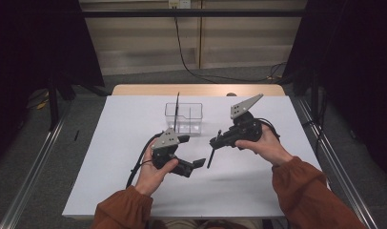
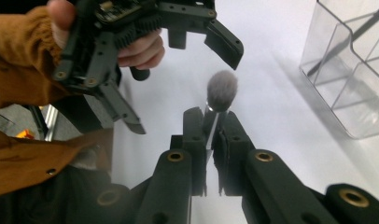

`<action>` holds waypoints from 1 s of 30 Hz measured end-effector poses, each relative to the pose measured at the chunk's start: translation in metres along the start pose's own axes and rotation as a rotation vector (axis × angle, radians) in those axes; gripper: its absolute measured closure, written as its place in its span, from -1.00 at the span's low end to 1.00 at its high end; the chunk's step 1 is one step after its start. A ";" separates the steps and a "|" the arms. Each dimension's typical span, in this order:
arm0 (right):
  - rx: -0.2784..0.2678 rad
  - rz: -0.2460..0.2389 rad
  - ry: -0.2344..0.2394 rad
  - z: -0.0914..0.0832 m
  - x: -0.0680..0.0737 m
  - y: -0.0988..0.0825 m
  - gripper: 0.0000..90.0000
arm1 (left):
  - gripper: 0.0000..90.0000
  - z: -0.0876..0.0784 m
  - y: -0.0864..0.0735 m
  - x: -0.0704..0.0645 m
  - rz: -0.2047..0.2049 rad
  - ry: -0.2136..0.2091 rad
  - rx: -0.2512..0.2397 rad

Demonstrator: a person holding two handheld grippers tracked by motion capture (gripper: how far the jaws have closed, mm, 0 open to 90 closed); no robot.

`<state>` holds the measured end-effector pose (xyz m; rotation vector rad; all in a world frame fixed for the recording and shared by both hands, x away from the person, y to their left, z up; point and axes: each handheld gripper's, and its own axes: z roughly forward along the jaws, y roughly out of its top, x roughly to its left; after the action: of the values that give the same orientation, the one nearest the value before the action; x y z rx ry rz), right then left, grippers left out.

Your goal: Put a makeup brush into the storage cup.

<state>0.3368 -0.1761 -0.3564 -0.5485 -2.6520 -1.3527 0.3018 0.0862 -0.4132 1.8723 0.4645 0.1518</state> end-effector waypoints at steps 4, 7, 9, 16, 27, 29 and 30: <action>0.024 -0.012 -0.002 0.004 0.000 0.002 0.86 | -0.94 0.004 -0.003 0.000 -0.005 -0.012 0.013; 0.041 -0.015 0.007 0.006 0.000 0.006 0.85 | -0.94 0.007 -0.003 0.000 0.002 -0.018 0.023; 0.051 -0.020 0.013 0.007 0.000 0.009 0.85 | -0.93 0.008 -0.004 -0.001 0.001 -0.027 0.021; 0.066 -0.034 0.015 0.012 0.003 0.015 0.85 | -0.89 0.015 -0.006 -0.001 -0.005 -0.044 0.036; 0.062 -0.027 0.014 0.019 0.002 0.018 0.85 | -0.43 0.020 -0.007 -0.002 0.013 -0.048 0.080; 0.059 -0.029 0.013 0.020 0.003 0.018 0.85 | -0.23 0.021 -0.008 -0.001 -0.004 -0.056 0.082; 0.056 -0.029 0.015 0.021 0.003 0.018 0.85 | -0.11 0.021 -0.008 -0.001 -0.012 -0.049 0.079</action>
<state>0.3420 -0.1491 -0.3549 -0.4939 -2.6870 -1.2803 0.3062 0.0694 -0.4282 1.9461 0.4537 0.0809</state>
